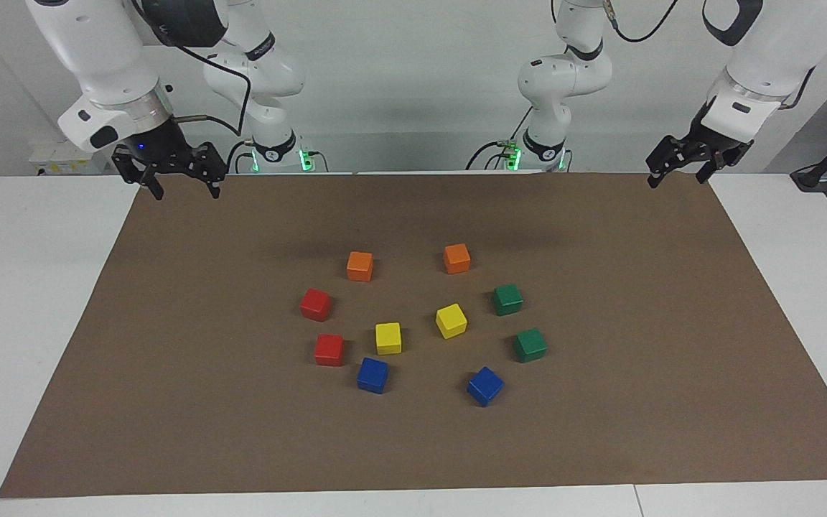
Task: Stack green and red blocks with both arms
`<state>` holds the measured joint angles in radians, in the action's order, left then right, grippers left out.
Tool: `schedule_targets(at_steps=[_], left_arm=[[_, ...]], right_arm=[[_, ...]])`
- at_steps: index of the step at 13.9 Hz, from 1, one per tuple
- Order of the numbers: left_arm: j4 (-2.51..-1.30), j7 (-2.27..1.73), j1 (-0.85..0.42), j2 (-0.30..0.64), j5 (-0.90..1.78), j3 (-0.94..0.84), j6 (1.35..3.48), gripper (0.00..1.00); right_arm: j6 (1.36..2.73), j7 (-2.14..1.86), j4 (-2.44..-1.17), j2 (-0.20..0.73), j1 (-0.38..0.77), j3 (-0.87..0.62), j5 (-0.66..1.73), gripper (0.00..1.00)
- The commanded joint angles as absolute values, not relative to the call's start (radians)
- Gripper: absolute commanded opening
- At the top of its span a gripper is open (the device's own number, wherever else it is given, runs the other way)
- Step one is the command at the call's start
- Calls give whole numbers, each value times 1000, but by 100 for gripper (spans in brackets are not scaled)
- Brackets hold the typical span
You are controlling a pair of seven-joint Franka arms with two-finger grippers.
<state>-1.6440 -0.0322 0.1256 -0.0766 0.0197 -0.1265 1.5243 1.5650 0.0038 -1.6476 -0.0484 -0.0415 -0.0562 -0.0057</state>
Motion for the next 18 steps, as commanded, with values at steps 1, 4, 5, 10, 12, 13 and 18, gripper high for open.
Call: schedule_targets(at_steps=[1,4,5,10,12,13,18], left_arm=[[-1646,-25,143,-91,37,-137,1531,100],[-1647,-15,144,-92,37,-138,1532,100],[-1647,-20,141,-92,35,-137,1534,100],[-1693,-34,129,-116,38,-141,1545,100],[-1773,-148,73,-149,38,-152,1626,100],[-1814,-222,22,-156,40,-152,1681,100],[-1936,-376,-147,-111,40,-152,1871,100]], right_arm=[[1557,-2,-1649,-49,-46,-60,5,100],[1557,-2,-1649,-49,-44,-60,5,100],[1557,-2,-1649,-49,-44,-60,5,100],[1562,12,-1670,-60,-40,-61,15,100],[1654,112,-1744,-84,-17,-71,23,100],[1702,129,-1782,-95,23,-69,25,100],[1873,371,-1813,14,165,-69,25,95]])
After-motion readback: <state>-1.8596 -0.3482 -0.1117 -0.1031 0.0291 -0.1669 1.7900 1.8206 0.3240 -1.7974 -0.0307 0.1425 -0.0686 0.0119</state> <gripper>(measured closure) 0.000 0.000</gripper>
